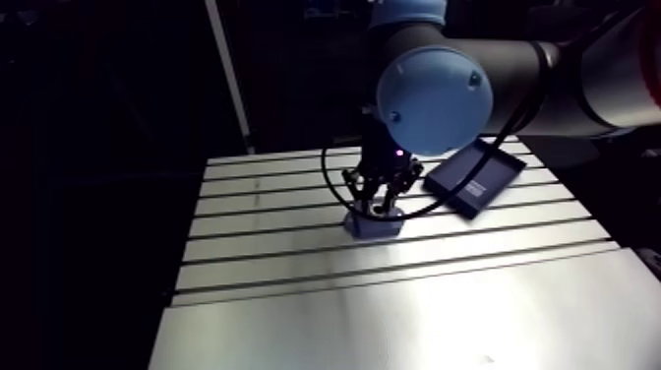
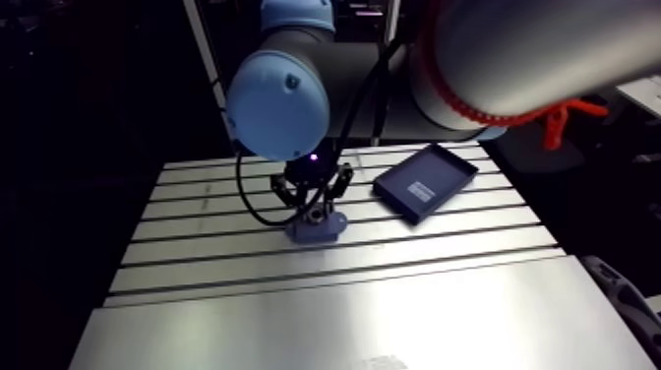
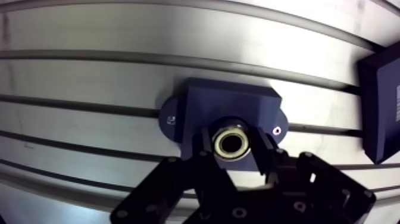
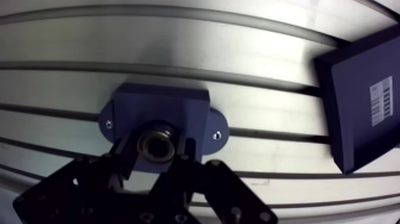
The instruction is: Pick up the bearing and press it into the housing until flush.
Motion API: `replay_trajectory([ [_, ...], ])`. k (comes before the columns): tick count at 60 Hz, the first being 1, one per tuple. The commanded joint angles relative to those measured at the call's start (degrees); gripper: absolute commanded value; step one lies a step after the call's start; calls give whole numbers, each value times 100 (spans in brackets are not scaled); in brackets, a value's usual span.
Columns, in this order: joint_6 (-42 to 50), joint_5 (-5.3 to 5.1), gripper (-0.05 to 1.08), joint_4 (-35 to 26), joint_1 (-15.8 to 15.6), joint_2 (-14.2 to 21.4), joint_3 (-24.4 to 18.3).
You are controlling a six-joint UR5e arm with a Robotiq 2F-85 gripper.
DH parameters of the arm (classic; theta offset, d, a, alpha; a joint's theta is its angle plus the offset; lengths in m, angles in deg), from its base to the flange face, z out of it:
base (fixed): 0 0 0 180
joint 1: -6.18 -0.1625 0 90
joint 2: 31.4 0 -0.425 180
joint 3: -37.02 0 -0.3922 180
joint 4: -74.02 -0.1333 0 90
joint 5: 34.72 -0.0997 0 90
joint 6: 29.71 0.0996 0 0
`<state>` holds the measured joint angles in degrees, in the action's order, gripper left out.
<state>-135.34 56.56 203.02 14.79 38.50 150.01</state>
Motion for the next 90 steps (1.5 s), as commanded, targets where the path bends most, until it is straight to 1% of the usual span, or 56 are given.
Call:
replay_trajectory([
  [1, -6, 0, 73, -2, 0, -7, 0],
  [84, -13, 0, 73, 7, 0, -42, -9],
  [88, -13, 0, 71, 7, 0, -35, -9],
  [89, -14, 0, 62, 7, -8, -26, -1],
  [90, -14, 0, 62, 7, -8, -26, -1],
])
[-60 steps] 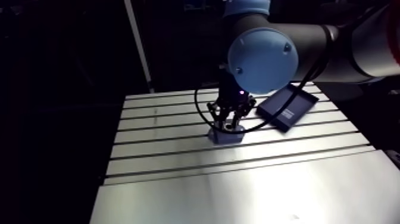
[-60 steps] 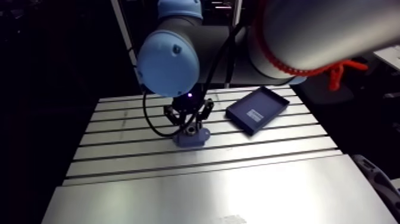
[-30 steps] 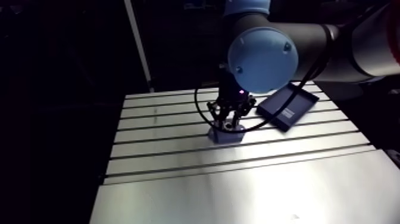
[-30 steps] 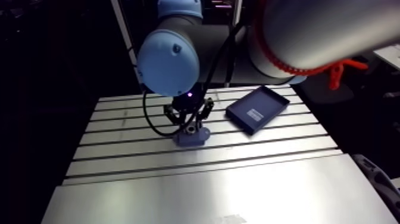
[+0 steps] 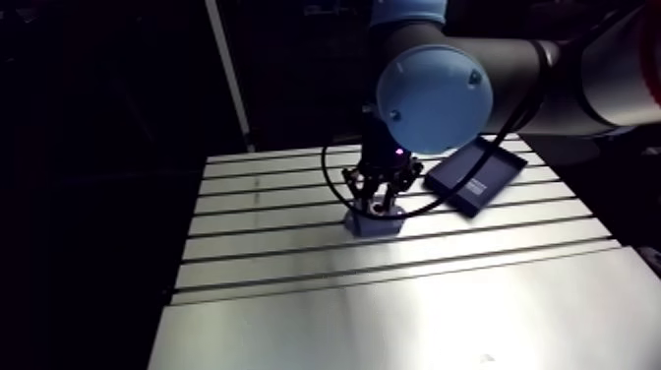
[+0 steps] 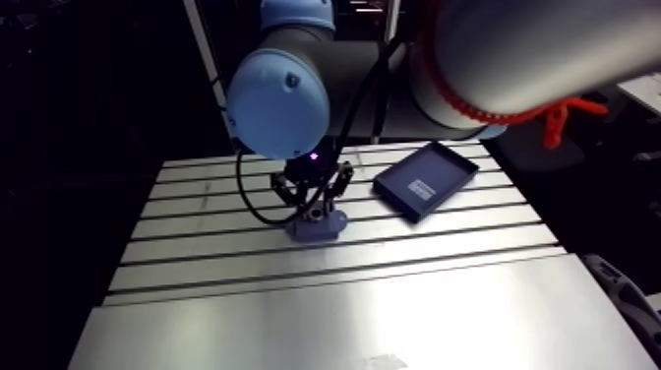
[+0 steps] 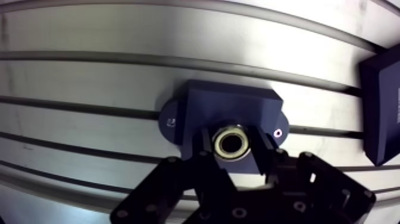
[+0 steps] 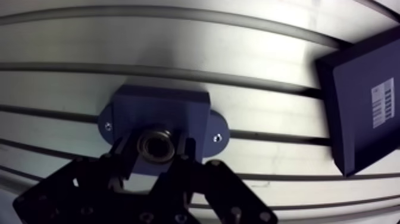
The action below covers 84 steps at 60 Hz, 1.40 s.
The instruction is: Pick up the bearing and press it into the housing until flush.
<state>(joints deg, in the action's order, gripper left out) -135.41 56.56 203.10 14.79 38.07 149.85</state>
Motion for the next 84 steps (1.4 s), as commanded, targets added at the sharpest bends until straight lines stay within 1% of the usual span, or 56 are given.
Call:
replay_trajectory([
  [1, 0, 0, 42, 0, -8, 18, 15],
  [2, 0, 0, 42, 0, -8, 18, 15],
  [3, 1, 0, 15, 0, -9, 25, 8],
  [4, -7, 7, 2, 0, -9, 26, 14],
  [6, 7, 1, 0, 0, -1, 42, 15],
  [17, 11, 8, 0, 0, 26, 119, -20],
  [23, 10, 0, 0, -17, 26, 272, -45],
  [25, 10, -32, 0, -27, 35, 370, -62],
  [34, 58, -9, 1, -196, 26, 530, -173],
  [35, 92, -16, 6, -321, 26, 573, -207],
  [36, 127, -17, 24, -482, 26, 602, -265],
  [37, 127, -17, 24, -482, 26, 602, -265],
  [38, 199, -25, 43, -633, 26, 629, -311],
  [39, 199, -25, 43, -633, 26, 629, -311],
  [41, 366, -35, 83, -760, 26, 649, -352],
  [42, 366, -35, 83, -760, 26, 649, -352],
  [43, 414, -35, 91, -772, 19, 651, -369],
  [44, 414, -35, 91, -772, 19, 651, -369],
  [45, 452, -35, 99, -766, 18, 651, -386],
  [46, 452, -35, 99, -766, 18, 651, -386],
  [47, 509, -35, 105, -773, 33, 651, -396],
  [55, 696, -19, 108, -800, 45, 582, -408],
  [67, 679, -44, 108, -784, 44, 488, -373],
  [69, 678, -37, 108, -776, 52, 470, -364],
  [70, 678, -13, 108, -767, 45, 459, -356],
  [84, 679, -9, 108, -638, 19, 371, -338],
])
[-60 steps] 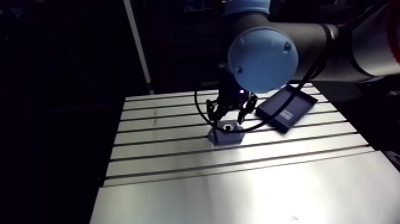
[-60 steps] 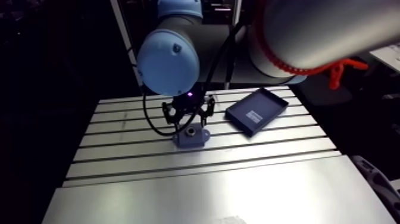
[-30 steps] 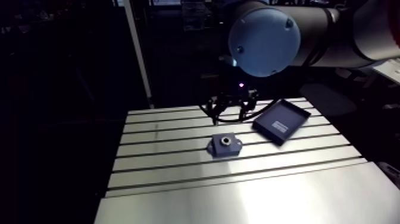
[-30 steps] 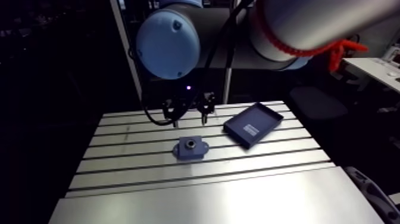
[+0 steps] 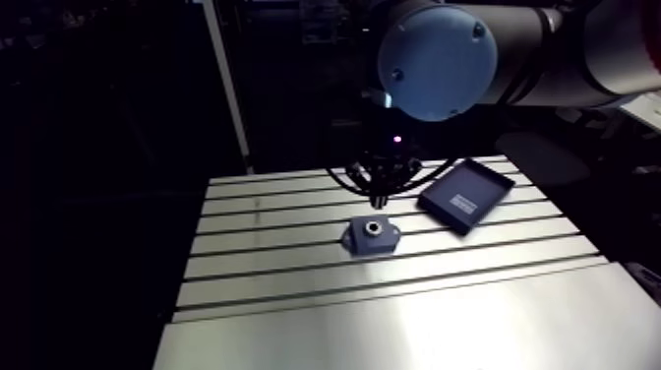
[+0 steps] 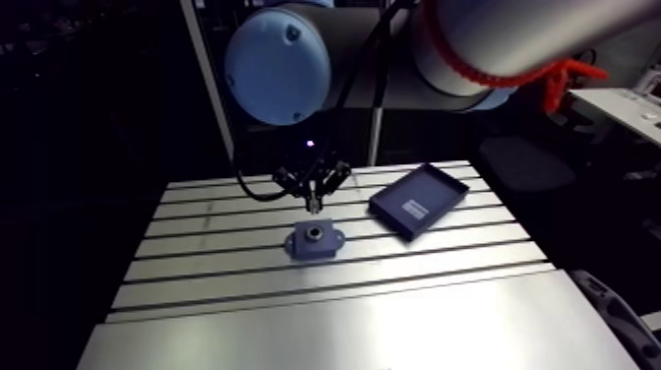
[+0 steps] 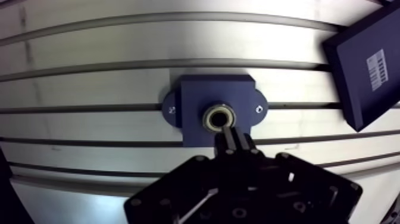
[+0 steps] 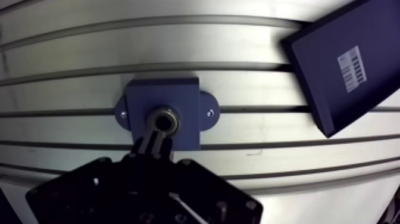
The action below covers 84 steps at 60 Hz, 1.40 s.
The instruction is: Pick up the bearing and press it into the housing until flush.
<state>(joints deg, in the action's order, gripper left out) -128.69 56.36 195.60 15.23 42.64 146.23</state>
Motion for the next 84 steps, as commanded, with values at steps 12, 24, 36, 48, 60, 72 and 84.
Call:
replay_trajectory([
  [12, -3, 11, 108, 160, -26, -175, 42],
  [24, -4, 11, 108, 169, -17, -184, 77],
  [36, -46, -49, 108, 391, 1, -208, 149],
  [48, -195, -93, 108, 424, 1, -244, 202],
  [60, -262, -95, 108, 433, 8, -304, 226],
  [72, -338, -77, 108, 449, 9, -323, 255],
  [84, -346, -77, 107, 459, 9, -351, 272],
])
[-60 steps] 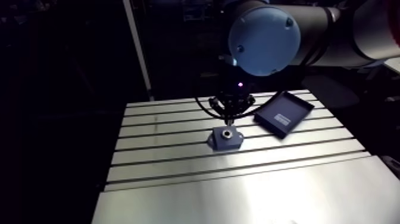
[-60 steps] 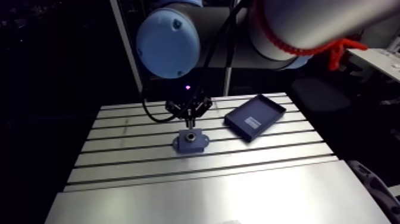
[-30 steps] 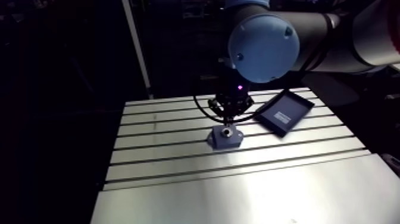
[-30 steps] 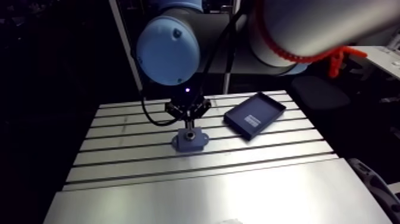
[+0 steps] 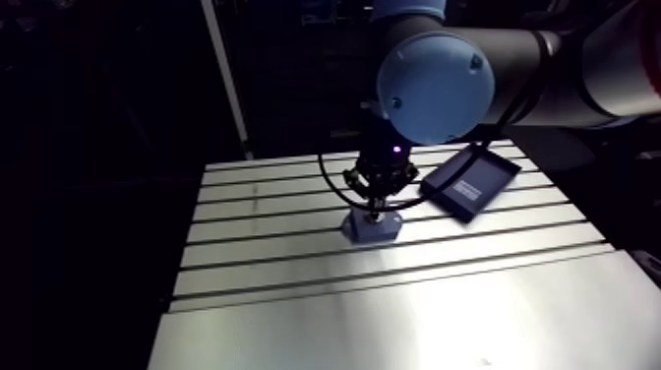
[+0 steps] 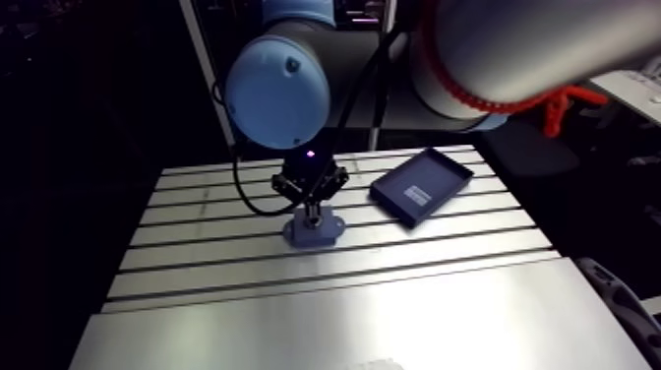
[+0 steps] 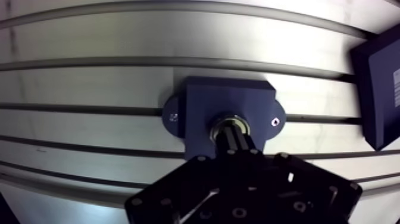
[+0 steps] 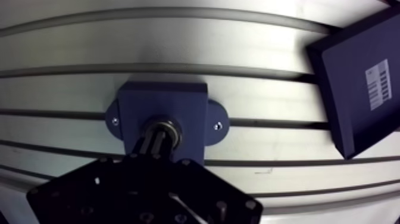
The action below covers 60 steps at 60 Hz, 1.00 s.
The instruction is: Pick up the bearing and press it into the housing until flush.
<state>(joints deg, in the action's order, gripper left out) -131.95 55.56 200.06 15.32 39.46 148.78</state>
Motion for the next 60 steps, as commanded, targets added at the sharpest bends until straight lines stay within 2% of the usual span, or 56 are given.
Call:
replay_trajectory([
  [1, -20, 3, 107, 13, 0, -33, 17],
  [60, -64, 3, 107, 13, 7, -102, 26],
])
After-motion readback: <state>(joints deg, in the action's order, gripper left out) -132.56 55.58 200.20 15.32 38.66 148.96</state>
